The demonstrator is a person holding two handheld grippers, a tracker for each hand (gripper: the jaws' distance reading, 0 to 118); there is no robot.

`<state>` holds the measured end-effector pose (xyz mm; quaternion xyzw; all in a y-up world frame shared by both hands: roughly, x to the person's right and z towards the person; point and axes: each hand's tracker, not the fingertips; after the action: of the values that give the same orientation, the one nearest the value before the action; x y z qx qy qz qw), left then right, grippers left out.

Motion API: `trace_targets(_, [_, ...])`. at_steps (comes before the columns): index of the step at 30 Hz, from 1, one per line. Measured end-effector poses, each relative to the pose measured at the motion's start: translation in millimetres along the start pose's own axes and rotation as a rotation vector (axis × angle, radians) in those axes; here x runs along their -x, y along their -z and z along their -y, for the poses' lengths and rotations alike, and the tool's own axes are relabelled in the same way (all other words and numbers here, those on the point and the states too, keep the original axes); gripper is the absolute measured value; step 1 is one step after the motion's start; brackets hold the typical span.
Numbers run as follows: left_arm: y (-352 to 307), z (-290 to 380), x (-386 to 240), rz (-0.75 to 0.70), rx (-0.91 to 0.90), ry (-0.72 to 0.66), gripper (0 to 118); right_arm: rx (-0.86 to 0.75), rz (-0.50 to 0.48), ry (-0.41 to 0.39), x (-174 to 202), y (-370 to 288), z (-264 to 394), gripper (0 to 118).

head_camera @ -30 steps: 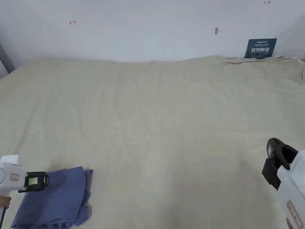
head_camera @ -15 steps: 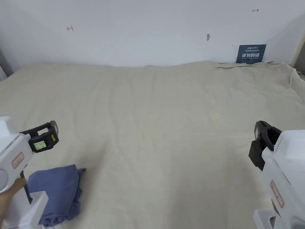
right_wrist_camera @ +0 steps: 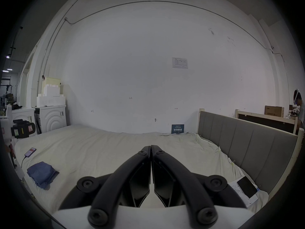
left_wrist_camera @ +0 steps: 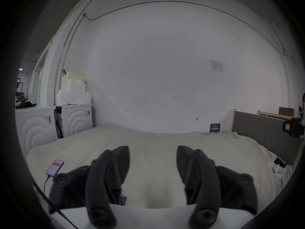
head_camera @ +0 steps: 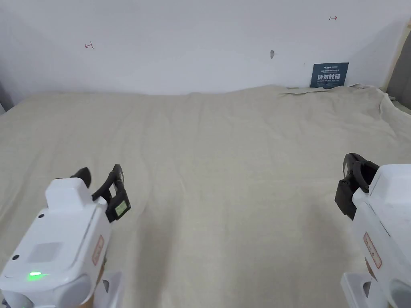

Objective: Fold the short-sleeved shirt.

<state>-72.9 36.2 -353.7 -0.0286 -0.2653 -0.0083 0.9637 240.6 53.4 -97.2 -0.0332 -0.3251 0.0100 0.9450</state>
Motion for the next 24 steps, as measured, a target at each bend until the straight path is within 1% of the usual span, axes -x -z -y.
trace_targets(1, [-1, 3, -5, 0.005, -0.003, 0.012, 22, -0.001, 0.001, 0.0, -1, 0, 0, 1])
trace_targets(2, [-1, 6, -8, 0.012, -0.005, 0.021, 12, -0.001, 0.001, 0.0, 0, -1, 0, 1])
trace_targets(3, [-1, 9, -12, 0.021, -0.008, 0.029, 7, -0.001, 0.002, 0.001, 0, -1, 0, 1])
trace_targets(4, [-3, 11, -17, 0.028, -0.006, 0.026, 5, 0.0, 0.002, 0.003, 0, -1, 1, 1])
trace_targets(6, [-3, 16, -21, 0.097, 0.005, 0.009, 0, 0.001, 0.002, 0.003, 0, -2, 1, 1])
trace_targets(9, [-5, 20, -34, 0.089, 0.007, 0.022, 0, 0.003, 0.0, 0.002, 1, -3, 2, 1])
trace_targets(11, [-6, 24, -38, 0.111, -0.004, 0.041, 0, 0.002, -0.001, 0.001, 2, -3, 2, 1])
trace_targets(13, [-6, 24, -46, 0.105, 0.003, 0.042, 0, 0.002, 0.0, -0.001, 3, -4, 3, 1])
trace_targets(16, [-3, 25, -54, 0.084, 0.004, 0.082, 0, 0.001, 0.0, -0.003, 4, -5, 3, 1])
trace_targets(24, [-3, 24, -59, 0.081, -0.016, 0.069, 0, 0.003, 0.004, -0.01, 5, -8, 4, 1])
